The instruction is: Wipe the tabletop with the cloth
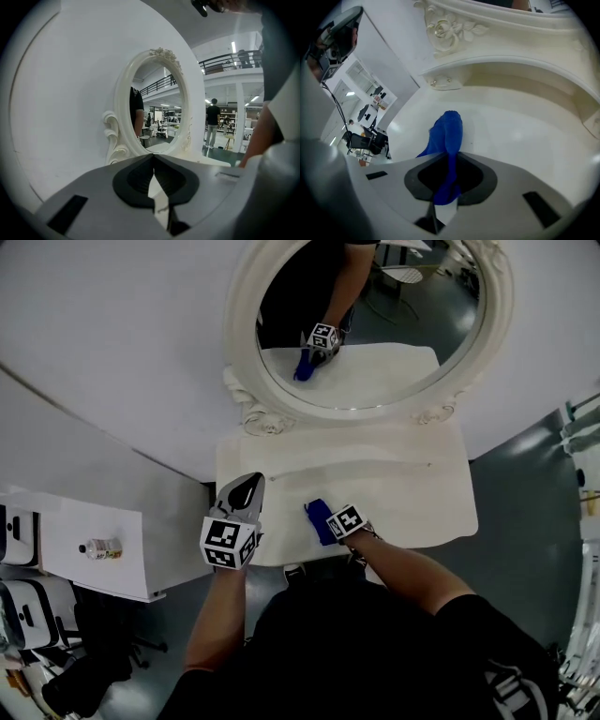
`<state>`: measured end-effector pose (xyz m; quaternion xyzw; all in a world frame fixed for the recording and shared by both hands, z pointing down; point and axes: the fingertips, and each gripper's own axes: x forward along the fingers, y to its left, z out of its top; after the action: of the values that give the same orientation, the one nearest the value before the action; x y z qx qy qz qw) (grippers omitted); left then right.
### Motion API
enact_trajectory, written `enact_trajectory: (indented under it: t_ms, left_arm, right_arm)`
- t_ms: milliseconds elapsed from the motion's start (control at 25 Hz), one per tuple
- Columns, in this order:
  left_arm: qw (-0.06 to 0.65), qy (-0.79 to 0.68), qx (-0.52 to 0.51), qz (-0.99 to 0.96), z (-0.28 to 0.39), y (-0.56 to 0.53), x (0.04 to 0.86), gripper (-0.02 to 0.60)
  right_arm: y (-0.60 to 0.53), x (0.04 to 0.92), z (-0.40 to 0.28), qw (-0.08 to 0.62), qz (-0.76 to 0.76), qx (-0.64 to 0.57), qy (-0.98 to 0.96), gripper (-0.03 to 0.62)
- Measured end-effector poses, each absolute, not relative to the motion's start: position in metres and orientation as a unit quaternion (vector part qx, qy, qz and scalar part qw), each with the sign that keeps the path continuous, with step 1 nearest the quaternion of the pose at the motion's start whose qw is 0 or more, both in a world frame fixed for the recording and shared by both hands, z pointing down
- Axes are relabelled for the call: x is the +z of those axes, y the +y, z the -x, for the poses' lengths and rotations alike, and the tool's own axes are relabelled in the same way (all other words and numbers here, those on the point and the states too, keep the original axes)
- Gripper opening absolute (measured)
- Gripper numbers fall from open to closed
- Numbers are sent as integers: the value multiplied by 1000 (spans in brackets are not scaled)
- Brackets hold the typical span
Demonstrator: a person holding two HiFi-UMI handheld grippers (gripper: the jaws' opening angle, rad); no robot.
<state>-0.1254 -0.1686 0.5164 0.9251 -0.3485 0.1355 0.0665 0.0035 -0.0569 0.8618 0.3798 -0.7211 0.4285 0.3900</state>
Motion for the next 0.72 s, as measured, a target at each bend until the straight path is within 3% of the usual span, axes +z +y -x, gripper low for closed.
enact_trajectory:
  t_ms: [720]
  left_arm:
    - [59,-241,128,-960,-75,-156,522,14]
  right_arm:
    - [2,863,-238,355,-494,463,-645,46]
